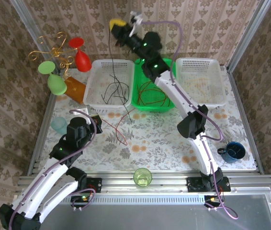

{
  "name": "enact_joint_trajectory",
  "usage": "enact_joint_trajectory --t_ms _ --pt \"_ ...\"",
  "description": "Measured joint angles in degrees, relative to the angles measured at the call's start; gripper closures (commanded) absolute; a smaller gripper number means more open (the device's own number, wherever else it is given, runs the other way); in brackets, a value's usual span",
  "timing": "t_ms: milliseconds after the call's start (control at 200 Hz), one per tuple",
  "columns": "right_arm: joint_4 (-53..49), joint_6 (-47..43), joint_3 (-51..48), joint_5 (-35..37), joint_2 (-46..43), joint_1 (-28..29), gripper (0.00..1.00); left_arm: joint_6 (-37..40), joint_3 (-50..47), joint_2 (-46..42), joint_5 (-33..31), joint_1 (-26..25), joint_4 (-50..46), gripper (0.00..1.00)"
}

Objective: Untangle the cables

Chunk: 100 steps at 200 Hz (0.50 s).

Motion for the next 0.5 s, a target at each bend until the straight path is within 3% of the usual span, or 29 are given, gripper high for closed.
enact_joint_trajectory --t_ms 165,500 --pt "0.5 -0.1 -16.1 0.5 1.7 1.1 1.00 -0.4 -0.2 -2.0 -0.5 -0.2 -0.4 1.00" --pt "-9.7 -1.6 -13.2 2.1 4.7 1.5 1.00 -1.7 -1.7 -3.0 -1.0 -1.6 -1.0 1.00"
